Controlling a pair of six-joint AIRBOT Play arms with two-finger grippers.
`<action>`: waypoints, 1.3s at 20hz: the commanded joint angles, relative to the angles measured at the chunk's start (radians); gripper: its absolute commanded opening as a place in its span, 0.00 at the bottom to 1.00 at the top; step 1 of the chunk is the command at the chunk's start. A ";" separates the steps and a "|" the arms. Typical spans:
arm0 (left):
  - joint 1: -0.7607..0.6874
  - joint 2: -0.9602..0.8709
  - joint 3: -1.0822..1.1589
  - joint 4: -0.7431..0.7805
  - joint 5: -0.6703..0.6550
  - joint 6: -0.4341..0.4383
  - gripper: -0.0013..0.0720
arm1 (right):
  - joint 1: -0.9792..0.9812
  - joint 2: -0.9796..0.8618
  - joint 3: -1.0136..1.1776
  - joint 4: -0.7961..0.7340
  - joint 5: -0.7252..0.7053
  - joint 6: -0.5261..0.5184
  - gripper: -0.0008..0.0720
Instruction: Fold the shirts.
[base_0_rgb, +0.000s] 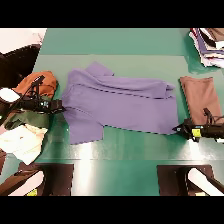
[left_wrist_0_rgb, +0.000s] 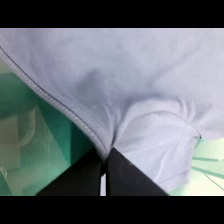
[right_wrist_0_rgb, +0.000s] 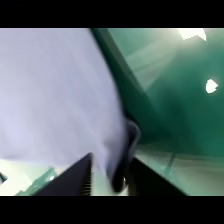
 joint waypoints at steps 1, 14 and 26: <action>0.000 0.003 0.003 0.002 -0.008 0.000 0.05 | 0.118 -0.052 0.068 0.021 -0.065 -0.006 0.06; 0.000 0.287 0.993 0.122 -0.149 -0.117 0.05 | 0.187 0.314 1.032 0.013 0.033 -0.006 0.03; 0.000 0.246 1.193 0.131 -0.174 -0.192 0.05 | -0.109 0.127 1.617 0.018 0.409 0.093 0.03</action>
